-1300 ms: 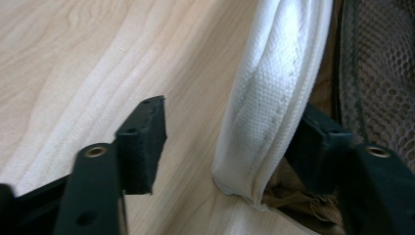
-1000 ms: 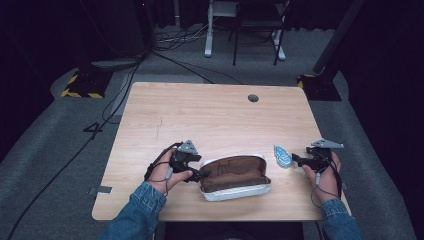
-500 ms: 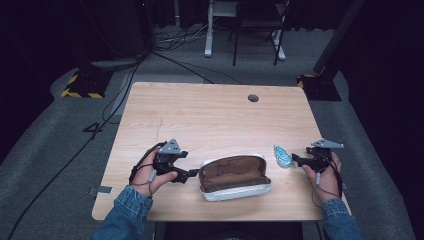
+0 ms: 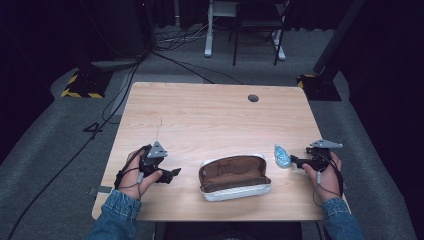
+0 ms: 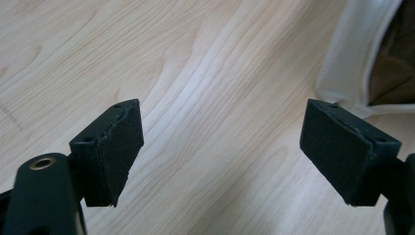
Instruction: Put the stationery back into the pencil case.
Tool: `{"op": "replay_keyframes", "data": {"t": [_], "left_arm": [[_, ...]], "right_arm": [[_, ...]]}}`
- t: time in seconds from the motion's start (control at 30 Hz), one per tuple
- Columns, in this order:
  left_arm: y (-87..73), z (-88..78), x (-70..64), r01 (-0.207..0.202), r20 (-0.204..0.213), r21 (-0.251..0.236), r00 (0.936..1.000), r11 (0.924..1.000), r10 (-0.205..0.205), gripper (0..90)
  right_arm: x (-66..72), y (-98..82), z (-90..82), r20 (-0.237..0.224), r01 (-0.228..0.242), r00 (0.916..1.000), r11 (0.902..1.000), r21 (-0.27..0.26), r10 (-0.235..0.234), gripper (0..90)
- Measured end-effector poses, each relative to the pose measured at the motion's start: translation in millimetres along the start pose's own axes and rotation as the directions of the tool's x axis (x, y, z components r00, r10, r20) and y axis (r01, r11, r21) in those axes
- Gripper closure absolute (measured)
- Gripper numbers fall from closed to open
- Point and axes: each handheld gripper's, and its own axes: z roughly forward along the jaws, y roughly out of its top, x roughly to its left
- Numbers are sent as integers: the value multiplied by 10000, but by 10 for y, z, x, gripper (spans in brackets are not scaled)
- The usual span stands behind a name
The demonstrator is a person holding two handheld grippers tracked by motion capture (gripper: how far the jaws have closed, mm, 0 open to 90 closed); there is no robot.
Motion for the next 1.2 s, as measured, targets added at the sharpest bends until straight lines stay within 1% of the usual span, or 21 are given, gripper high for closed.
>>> {"op": "replay_keyframes", "data": {"t": [0.03, 0.1, 0.27, 0.3, 0.37, 0.4, 0.43, 0.47, 0.5, 0.57, 0.6, 0.63, 0.67, 0.73, 0.77, 0.9, 0.97, 1.03, 1.13, 1.17, 1.2], "left_arm": [[0, 0, 0, 0, 0, 0, 10000, 10000, 0, 166], [-56, 28, 59, 138, -312, 66, 9994, 9999, -136, 166], [-166, 91, 171, 470, -659, 238, 9968, 9986, -454, 166], [-194, 107, 202, 440, -764, 347, 9962, 9984, -413, 166], [-225, 133, 228, 483, -787, 472, 9959, 9977, -445, 166], [-245, 151, 239, 588, -762, 562, 9956, 9967, -544, 166], [-255, 158, 254, 526, -826, 641, 9955, 9966, -473, 166], [-273, 177, 260, 670, -793, 664, 9949, 9955, -617, 166], [-287, 190, 275, 646, -881, 728, 9944, 9953, -581, 166], [-302, 203, 285, 669, -855, 755, 9945, 9949, -604, 165], [-311, 212, 301, 632, -915, 898, 9943, 9940, -549, 165], [-320, 227, 317, 761, -799, 818, 9944, 9937, -696, 158], [-320, 227, 317, 761, -799, 818, 9944, 9937, -696, 158], [-329, 239, 326, 914, -721, 706, 9937, 9933, -863, 157], [-334, 250, 338, 972, -613, 628, 9937, 9933, -933, 157], [-364, 292, 384, 815, -526, 153, 9954, 9966, -806, 128], [-360, 296, 392, 919, -512, 201, 9946, 9956, -908, 109], [-358, 303, 390, 998, -604, 200, 9933, 9948, -985, 96], [-352, 307, 398, 930, -710, 238, 9933, 9954, -911, 79], [-350, 310, 396, 1008, -649, 262, 9930, 9946, -989, 76], [-349, 315, 392, 1089, -690, 246, 9919, 9938, -1070, 72]], "right_arm": [[0, 0, 0, 0, 0, 10000, 10000, 0, 0, 171], [4, -1, 1, 40, -21, 10000, 10000, 15, 21, 163], [7, -3, 0, 93, -58, 9999, 10000, -2, 59, 162], [7, -4, -1, 119, -77, 9999, 10000, 2, 77, 163], [10, -7, -7, 141, -170, 9998, 9999, 8, 170, 170], [7, -10, -11, 145, -215, 9997, 9998, -9, 215, 171], [5, -16, -18, 218, -286, 9994, 9996, 0, 286, 172], [4, -19, -21, 260, -322, 9991, 9995, -18, 322, 171], [4, -22, -26, 298, -401, 9987, 9992, -27, 401, 171], [4, -24, -35, 316, -487, 9983, 9988, 15, 487, 172], [-1, -21, -45, 295, -542, 9981, 9985, 84, 540, 174], [-13, -20, -58, 218, -634, 9978, 9979, 110, 632, 180], [-15, -20, -64, 226, -683, 9974, 9976, 127, 680, 182], [-17, -20, -70, 231, -689, 9974, 9975, 163, 686, 183], [-19, -19, -76, 206, -677, 9975, 9975, 220, 673, 183], [-18, -6, -107, 121, -681, 9976, 9972, 317, 677, 179], [-18, 5, -131, 118, -649, 9978, 9973, 334, 645, 174], [-17, 17, -155, 118, -661, 9978, 9970, 392, 657, 168], [-15, 32, -190, 100, -741, 9972, 9964, 416, 737, 168], [-15, 37, -203, 91, -743, 9972, 9963, 427, 740, 168], [-13, 43, -212, 87, -765, 9971, 9962, 426, 762, 168]]}}
